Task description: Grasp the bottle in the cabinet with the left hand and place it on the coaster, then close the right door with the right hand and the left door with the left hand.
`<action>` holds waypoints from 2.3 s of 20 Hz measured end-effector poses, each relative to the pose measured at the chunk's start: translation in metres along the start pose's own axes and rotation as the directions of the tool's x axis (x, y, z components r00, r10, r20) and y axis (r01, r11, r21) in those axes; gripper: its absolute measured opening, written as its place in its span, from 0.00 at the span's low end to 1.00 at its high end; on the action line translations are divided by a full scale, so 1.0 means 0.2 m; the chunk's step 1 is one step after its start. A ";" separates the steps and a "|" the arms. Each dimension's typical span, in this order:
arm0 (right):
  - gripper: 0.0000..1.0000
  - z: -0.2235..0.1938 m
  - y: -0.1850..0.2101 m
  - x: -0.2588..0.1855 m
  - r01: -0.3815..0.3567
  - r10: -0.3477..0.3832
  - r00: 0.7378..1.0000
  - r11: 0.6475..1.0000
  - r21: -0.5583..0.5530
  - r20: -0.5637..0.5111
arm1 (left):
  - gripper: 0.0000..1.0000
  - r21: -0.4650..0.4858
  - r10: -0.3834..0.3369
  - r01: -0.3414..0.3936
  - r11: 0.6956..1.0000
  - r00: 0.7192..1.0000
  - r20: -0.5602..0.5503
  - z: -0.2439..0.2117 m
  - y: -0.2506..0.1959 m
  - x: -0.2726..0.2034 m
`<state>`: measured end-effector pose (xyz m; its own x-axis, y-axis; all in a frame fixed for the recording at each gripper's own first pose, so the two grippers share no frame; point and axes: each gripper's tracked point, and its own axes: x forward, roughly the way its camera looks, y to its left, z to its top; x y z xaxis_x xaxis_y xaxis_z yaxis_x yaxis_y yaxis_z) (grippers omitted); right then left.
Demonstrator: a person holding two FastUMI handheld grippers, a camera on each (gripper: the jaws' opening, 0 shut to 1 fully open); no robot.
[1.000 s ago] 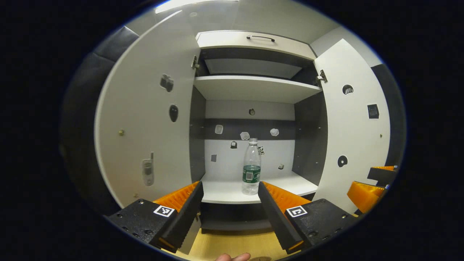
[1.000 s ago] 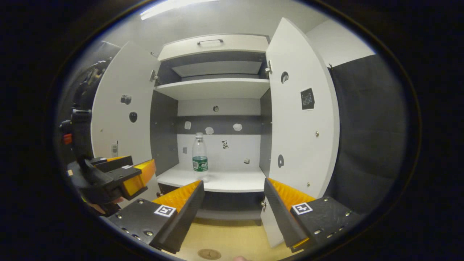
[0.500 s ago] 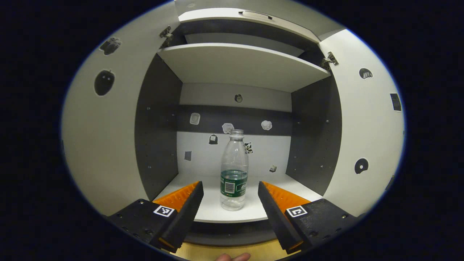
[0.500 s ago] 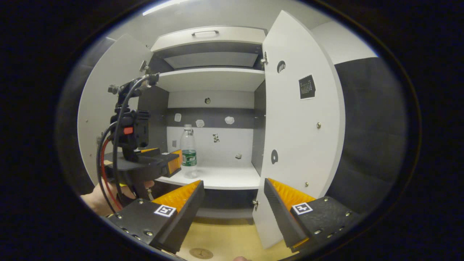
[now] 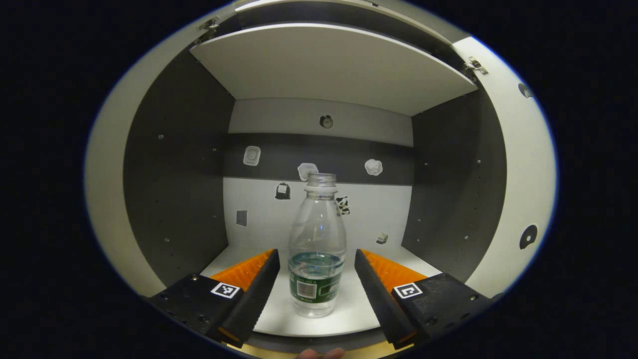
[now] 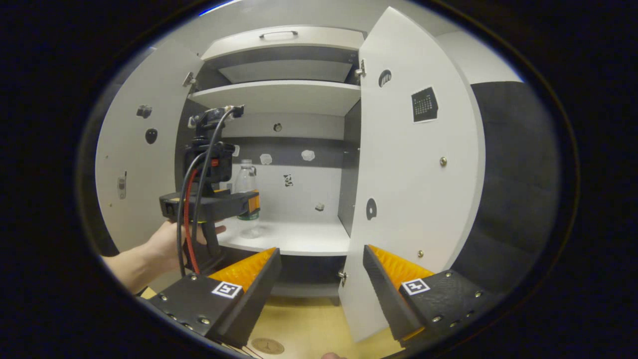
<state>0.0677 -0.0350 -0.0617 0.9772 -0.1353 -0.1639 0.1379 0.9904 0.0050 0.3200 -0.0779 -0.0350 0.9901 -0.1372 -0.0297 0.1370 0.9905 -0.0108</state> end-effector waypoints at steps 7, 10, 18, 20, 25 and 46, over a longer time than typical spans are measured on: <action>1.00 -0.07 -0.03 -0.04 -0.007 0.006 0.999 1.000 -0.007 -0.035 | 0.83 0.018 0.038 -0.038 0.999 0.999 -0.007 0.00 0.01 0.06; 1.00 -0.08 -0.04 -0.07 -0.016 0.017 0.999 1.000 0.005 -0.034 | 0.82 0.003 0.020 -0.020 1.000 1.000 0.016 0.06 -0.02 -0.05; 1.00 -0.11 -0.07 -0.17 -0.057 0.058 0.998 0.997 0.049 -0.039 | 0.82 0.045 -0.027 0.023 0.999 0.996 0.086 0.15 -0.14 -0.47; 1.00 -0.12 -0.09 -0.21 -0.058 0.060 0.998 0.997 0.052 -0.034 | 0.82 0.063 -0.023 0.018 0.998 0.996 0.083 0.10 -0.15 -0.57; 1.00 -0.21 -0.17 -0.32 -0.058 0.063 0.996 0.996 0.073 -0.061 | 0.82 0.072 -0.012 0.009 0.997 0.999 0.041 -0.19 -0.21 -0.86; 1.00 -0.84 -0.37 -0.49 -0.040 0.057 0.946 0.997 0.062 -0.318 | 0.83 0.035 -0.032 0.044 0.998 0.957 -0.289 -1.74 -0.38 -1.36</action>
<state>-0.0661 -0.0896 -0.2116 0.8812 -0.0626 -0.4686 0.1089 0.9914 0.0723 0.0290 -0.1181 -0.3738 0.9340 -0.1647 -0.3170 0.1811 0.9832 0.0228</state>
